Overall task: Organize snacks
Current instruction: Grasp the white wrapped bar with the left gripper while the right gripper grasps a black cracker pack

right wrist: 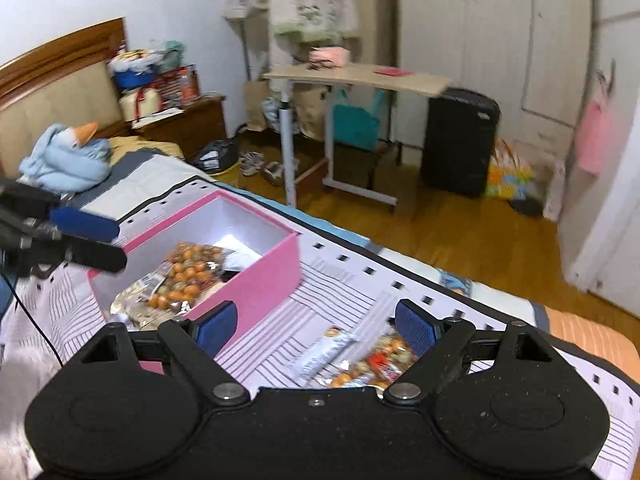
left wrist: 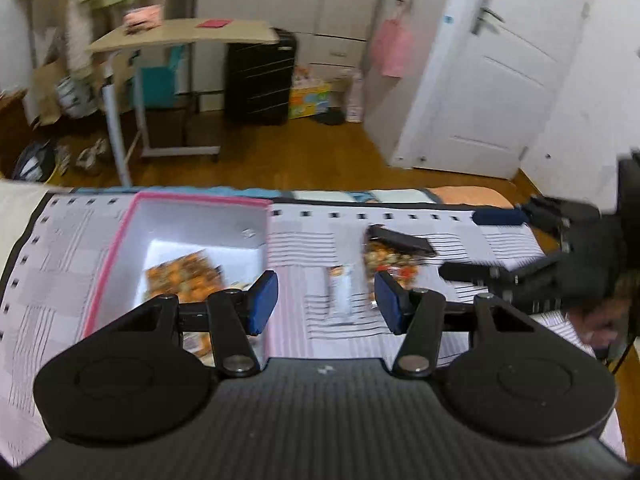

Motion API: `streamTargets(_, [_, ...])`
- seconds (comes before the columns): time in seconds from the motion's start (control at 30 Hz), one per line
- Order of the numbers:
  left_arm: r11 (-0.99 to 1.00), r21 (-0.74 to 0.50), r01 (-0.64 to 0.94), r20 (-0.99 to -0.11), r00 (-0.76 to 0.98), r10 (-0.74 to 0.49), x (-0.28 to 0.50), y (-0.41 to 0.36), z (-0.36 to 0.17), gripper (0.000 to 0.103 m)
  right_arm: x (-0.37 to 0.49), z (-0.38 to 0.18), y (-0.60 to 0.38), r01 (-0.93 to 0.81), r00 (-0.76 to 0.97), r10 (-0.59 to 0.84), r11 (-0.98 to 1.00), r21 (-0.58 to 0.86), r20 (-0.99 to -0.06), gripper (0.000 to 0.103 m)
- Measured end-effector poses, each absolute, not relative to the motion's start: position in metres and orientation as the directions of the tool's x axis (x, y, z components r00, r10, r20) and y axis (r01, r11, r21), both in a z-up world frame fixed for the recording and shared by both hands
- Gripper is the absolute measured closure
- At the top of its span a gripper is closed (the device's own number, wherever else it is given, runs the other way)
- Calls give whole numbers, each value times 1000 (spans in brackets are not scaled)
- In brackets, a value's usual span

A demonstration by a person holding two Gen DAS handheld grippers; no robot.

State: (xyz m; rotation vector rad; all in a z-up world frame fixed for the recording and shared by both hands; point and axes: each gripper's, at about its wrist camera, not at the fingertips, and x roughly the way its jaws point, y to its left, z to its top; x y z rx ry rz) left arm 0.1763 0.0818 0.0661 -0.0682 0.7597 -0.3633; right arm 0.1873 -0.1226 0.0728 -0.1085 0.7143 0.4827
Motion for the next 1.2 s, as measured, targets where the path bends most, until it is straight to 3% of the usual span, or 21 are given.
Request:
streamTargets(0.1, [923, -202, 328, -654, 657, -376, 185, 59, 71, 51, 201, 72, -133, -456, 621, 370, 888, 66, -692, 16])
streamTargets(0.37, [903, -293, 313, -700, 573, -426, 238, 11, 35, 53, 242, 44, -144, -572, 511, 344, 820, -13, -788, 44])
streamTargets(0.77, [926, -245, 288, -753, 544, -369, 282, -26, -81, 53, 305, -44, -202, -557, 461, 377, 828, 69, -803, 44])
streamTargets(1.2, [967, -147, 210, -788, 566, -242, 317, -42, -145, 53, 369, -90, -208, -649, 279, 520, 721, 240, -808, 44])
